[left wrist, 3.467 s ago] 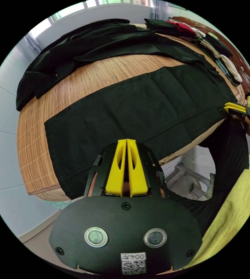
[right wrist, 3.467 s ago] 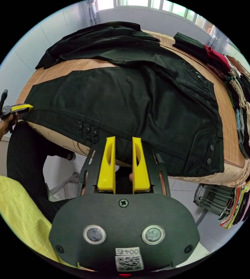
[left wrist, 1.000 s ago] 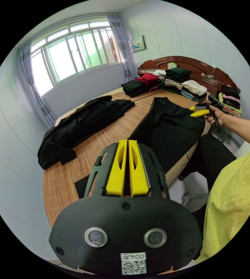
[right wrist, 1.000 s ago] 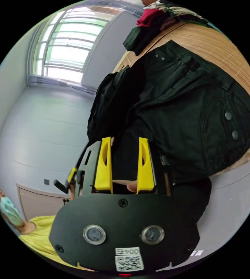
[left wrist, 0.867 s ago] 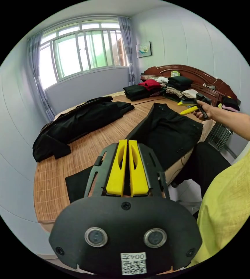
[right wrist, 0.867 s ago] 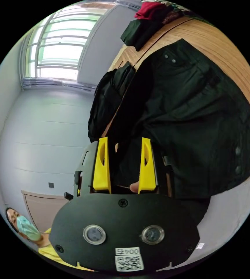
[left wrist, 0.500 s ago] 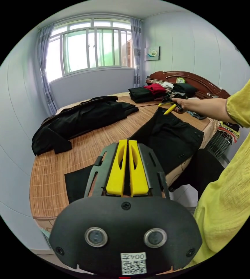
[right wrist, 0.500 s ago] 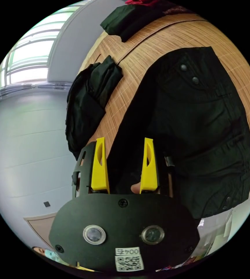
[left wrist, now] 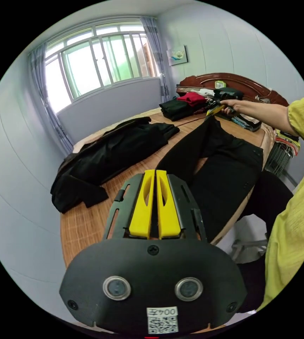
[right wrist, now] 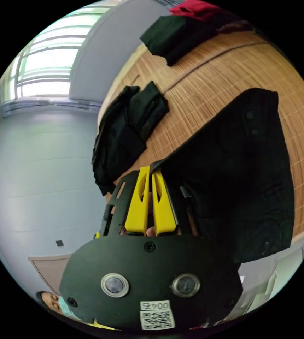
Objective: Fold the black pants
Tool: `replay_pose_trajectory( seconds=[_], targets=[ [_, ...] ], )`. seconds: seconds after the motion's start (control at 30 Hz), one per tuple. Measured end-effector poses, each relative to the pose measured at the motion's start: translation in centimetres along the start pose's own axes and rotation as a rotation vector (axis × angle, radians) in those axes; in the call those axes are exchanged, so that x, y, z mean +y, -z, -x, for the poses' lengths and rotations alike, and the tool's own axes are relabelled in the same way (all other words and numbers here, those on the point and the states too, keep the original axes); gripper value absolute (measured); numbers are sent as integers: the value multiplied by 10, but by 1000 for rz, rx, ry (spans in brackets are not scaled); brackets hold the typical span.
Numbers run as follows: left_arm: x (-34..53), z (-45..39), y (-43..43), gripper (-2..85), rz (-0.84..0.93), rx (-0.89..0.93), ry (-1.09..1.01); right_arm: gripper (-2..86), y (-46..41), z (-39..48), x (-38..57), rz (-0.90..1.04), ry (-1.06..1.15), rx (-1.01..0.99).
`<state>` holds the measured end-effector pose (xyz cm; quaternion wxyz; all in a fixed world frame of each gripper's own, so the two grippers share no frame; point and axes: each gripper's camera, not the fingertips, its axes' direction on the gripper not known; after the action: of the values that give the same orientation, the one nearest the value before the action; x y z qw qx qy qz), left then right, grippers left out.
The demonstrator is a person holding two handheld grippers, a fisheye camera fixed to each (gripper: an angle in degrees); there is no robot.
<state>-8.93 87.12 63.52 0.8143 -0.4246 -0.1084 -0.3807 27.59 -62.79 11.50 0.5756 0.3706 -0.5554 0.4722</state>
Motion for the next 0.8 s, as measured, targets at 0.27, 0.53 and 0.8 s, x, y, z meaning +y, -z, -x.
replay_pose_trajectory(
  seconds=[0.27,0.53,0.8],
  targets=[
    [-28,1,38,7,-114,-153,-207,-8,71,14,184,-112,219,56],
    [102,-70,-21,7,220,-152,-231,-7,-69,-152,330,-28,-139,-43],
    [140,-109,-42,8,373,-148,-184,-5,-117,-187,342,-22,-252,-48]
  ],
)
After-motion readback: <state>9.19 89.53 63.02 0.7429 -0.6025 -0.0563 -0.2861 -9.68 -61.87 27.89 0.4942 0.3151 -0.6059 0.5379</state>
